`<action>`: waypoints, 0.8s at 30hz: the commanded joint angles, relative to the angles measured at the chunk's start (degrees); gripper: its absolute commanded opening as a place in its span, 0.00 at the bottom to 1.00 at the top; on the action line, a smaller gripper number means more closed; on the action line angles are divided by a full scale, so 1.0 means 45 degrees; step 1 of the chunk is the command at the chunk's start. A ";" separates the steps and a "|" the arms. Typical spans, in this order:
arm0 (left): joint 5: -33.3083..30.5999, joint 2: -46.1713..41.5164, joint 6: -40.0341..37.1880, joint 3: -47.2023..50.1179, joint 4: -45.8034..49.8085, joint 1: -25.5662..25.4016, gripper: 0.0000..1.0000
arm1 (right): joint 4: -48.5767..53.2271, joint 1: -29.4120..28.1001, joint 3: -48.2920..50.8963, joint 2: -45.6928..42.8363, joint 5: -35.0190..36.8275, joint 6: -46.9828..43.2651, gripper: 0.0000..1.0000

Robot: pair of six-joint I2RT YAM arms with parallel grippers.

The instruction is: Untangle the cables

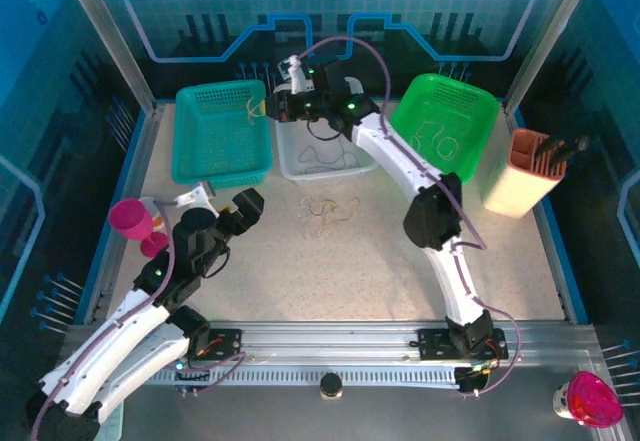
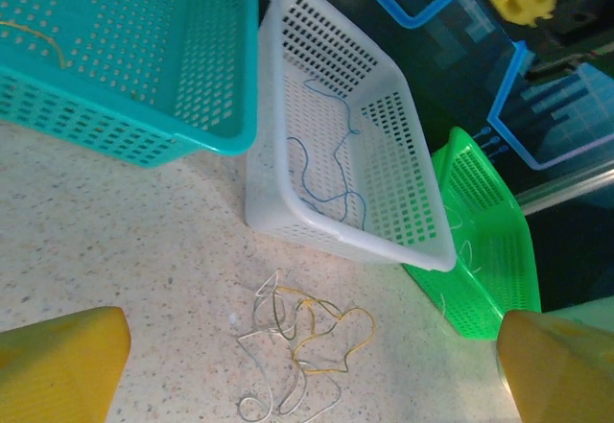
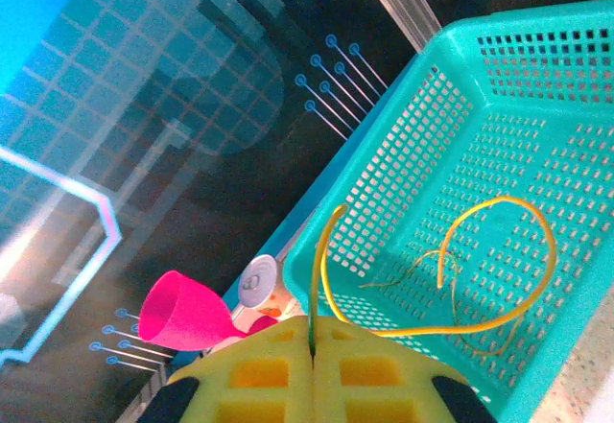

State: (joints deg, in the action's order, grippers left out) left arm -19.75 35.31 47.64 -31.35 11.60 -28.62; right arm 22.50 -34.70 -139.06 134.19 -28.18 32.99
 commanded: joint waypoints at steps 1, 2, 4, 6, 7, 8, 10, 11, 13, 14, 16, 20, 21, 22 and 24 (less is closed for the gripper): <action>-0.0520 -0.0248 0.0440 -0.0150 0.0918 0.0108 0.99 | 0.1488 -0.0304 -0.1969 0.1548 0.0250 -0.0105 0.00; -0.0525 -0.0268 0.0449 -0.0161 0.0919 0.0106 0.99 | 0.1418 -0.0354 -0.2223 0.1837 0.0286 0.0039 0.00; -0.0522 -0.0263 0.0469 -0.0181 0.0909 0.0125 0.99 | 0.0871 -0.0427 -0.2247 0.2274 0.0304 0.0438 0.00; -0.0538 -0.0262 0.0449 -0.0249 0.0919 0.0131 0.99 | 0.0407 -0.0535 -0.2193 0.2577 0.0290 0.0669 0.00; -0.0557 -0.0266 0.0415 -0.0278 0.0933 0.0132 0.99 | 0.0269 -0.0597 -0.2219 0.2713 0.0253 0.0731 0.02; -0.0553 -0.0247 0.0415 -0.0295 0.0938 0.0130 0.99 | 0.0178 -0.0648 -0.2236 0.2809 0.0214 0.0763 0.06; -0.0536 -0.0243 0.0376 -0.0316 0.0939 0.0130 0.99 | 0.0130 -0.0727 -0.2277 0.2964 0.0208 0.0759 0.22; -0.0535 -0.0234 0.0371 -0.0335 0.0949 0.0131 0.99 | 0.0155 -0.0764 -0.2266 0.2981 0.0194 0.0754 0.28; -0.0547 -0.0250 0.0393 -0.0337 0.0995 0.0131 0.99 | 0.0257 -0.0766 -0.2270 0.2947 0.0143 0.0690 0.49; -0.0534 -0.0278 0.0425 -0.0319 0.0997 0.0130 0.99 | 0.0325 -0.0766 -0.2270 0.2891 0.0135 0.0630 0.56; -0.0568 -0.0298 0.0481 -0.0279 0.0920 0.0156 0.99 | 0.0465 -0.0766 -0.2261 0.2716 0.0121 0.0473 0.66; -0.0530 -0.0248 0.0470 -0.0259 0.0746 0.0154 0.99 | 0.0619 -0.0766 -0.2225 0.2137 0.0021 0.0308 0.68; -0.0465 -0.0215 0.0450 -0.0292 0.0724 0.0169 0.99 | 0.0662 -0.0728 -0.2156 0.1903 -0.0034 0.0257 0.68; -0.0418 -0.0170 0.0420 -0.0315 0.0752 0.0177 0.99 | 0.0685 -0.0699 -0.2007 0.1617 -0.0115 0.0204 0.68; -0.0330 -0.0113 0.0367 -0.0391 0.0867 0.0174 0.99 | 0.0771 -0.0584 -0.1496 0.0888 -0.0163 0.0012 0.67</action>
State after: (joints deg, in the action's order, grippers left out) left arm -20.82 34.61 49.47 -31.35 14.79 -28.27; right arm 25.19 -37.56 -146.65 146.02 -27.44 34.87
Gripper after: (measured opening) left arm 0.992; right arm 0.677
